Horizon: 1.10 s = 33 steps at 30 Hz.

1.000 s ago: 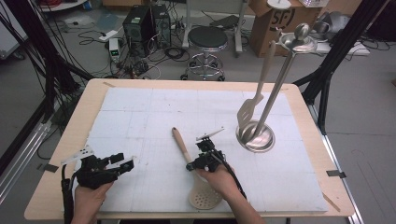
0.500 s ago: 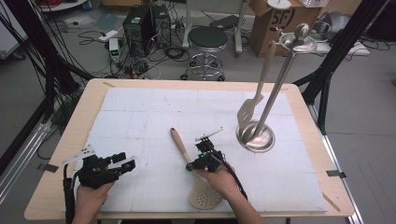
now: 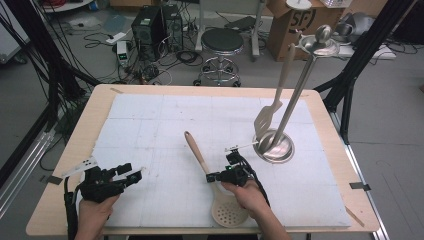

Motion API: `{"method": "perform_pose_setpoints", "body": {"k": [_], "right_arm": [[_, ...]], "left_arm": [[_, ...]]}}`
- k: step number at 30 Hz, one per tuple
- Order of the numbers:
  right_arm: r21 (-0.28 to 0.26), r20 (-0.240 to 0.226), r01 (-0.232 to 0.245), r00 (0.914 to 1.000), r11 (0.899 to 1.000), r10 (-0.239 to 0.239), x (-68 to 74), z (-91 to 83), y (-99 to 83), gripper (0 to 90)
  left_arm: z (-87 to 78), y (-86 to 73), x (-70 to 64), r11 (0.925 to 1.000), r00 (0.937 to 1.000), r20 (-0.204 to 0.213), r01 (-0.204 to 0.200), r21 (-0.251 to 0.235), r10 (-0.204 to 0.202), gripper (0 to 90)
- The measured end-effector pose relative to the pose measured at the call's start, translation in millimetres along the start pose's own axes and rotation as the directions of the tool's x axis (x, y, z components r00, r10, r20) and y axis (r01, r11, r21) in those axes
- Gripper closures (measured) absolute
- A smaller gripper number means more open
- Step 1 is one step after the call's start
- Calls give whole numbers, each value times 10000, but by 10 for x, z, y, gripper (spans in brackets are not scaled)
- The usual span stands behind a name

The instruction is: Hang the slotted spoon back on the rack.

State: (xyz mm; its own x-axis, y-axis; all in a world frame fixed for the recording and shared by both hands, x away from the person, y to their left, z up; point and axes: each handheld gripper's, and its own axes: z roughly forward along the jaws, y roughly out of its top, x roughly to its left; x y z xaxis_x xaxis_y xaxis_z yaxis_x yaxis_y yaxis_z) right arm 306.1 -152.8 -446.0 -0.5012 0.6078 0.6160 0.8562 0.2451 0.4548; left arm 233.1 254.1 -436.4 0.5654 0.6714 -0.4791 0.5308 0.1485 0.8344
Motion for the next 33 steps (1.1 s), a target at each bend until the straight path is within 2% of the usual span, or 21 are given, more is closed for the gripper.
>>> {"method": "perform_pose_setpoints", "body": {"k": [4, 7, 11, 15, 21, 22, 23, 26, 31, 33], "right_arm": [[-685, -271, 0, 9996, 9976, -19, -42, -131, -69, 792], [-1375, -407, -43, 9992, 9905, -13, -55, -275, -105, 792], [-2337, -468, -24, 9989, 9723, -88, -61, -488, -129, 792], [-3165, -318, 241, 9988, 9483, -360, -56, -670, -164, 792], [-4432, -72, 494, 9983, 8951, -586, -57, -891, -254, 792], [-4647, -8, 582, 9978, 8836, -662, -58, -922, -271, 791], [-4761, 35, 616, 9977, 8772, -681, -52, -948, -287, 791], [-5342, 340, 903, 9958, 8405, -854, -14, -1046, -345, 791], [-6190, 976, 1531, 9882, 7703, -1180, 81, -1237, -409, 791], [-6409, 1196, 1722, 9850, 7481, -1244, 104, -1318, -415, 791]], "left_arm": [[9, 4, -27, 9998, 9998, -22, -208, 80, 208, 289], [17, -1, -29, 9998, 9998, -14, -184, 87, 184, 290], [6, 6, -28, 9998, 9998, -24, -215, 36, 215, 290], [7, 4, -26, 9999, 9999, -24, -171, 4, 171, 290], [5, 4, -31, 9998, 9998, -19, -220, 26, 220, 290], [5, 4, -32, 9998, 9998, -19, -216, 8, 216, 290], [5, 4, -31, 9997, 9997, -20, -223, 13, 223, 290], [7, 2, -33, 9998, 9998, -17, -203, 39, 203, 290], [13, 1, -38, 9998, 9998, 2, -202, 38, 202, 290], [17, -1, -38, 9999, 9999, 19, -171, 7, 171, 290]]}}
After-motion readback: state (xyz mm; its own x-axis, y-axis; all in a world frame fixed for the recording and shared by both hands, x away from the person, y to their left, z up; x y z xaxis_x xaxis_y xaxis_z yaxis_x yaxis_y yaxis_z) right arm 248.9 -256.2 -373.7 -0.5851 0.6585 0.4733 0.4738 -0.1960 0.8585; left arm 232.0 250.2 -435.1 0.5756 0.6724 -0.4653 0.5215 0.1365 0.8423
